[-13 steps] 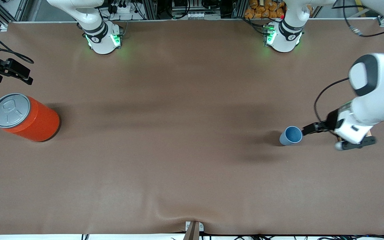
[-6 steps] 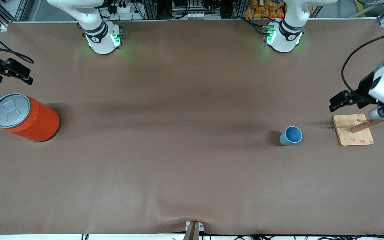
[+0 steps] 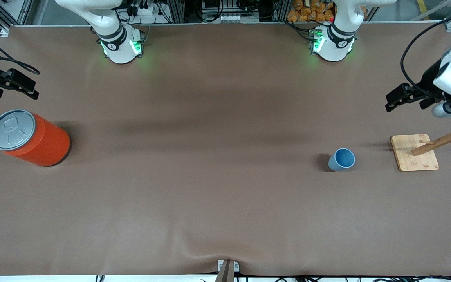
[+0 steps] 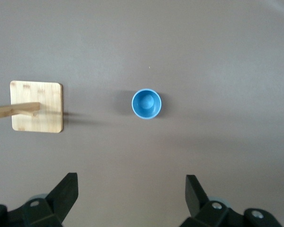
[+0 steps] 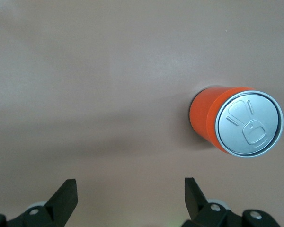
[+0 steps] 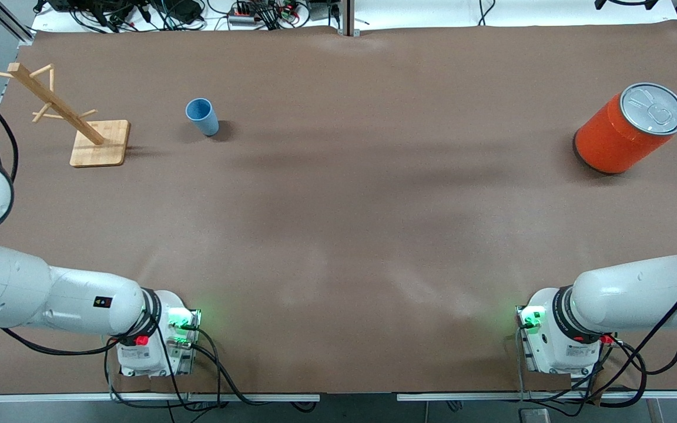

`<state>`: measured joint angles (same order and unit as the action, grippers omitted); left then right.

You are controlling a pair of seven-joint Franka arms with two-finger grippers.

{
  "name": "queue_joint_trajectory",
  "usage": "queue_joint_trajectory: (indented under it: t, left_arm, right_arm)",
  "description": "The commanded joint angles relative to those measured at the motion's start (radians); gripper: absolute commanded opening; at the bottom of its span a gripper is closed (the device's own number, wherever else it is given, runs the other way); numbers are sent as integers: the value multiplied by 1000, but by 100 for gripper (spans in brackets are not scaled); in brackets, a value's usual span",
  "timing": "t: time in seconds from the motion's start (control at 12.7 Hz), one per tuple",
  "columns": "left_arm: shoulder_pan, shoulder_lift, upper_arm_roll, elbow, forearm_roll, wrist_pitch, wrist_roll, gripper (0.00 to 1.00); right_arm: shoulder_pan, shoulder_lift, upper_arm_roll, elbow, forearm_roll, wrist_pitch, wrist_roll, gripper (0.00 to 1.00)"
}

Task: Flip cup
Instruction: 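Open the left gripper and raise it away from the cup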

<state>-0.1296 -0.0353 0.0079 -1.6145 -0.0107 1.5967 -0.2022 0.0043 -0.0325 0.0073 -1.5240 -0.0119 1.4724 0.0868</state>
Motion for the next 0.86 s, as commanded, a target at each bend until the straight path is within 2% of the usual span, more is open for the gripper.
queue_joint_trajectory:
  t: [0.0, 0.39, 0.79]
  left_arm:
    - [8, -69, -14, -38, 29, -43, -19, 100]
    - [10, -112, -14, -32, 47, -92, -22, 100]
    - [10, -114, -14, -18, 64, -113, -19, 100]
  right_arm:
    - [0, -24, -4, -22, 9, 6, -13, 100]
    - [3, -24, -4, -18, 9, 6, -13, 100]
    - [3, -24, -4, -18, 9, 3, -13, 100]
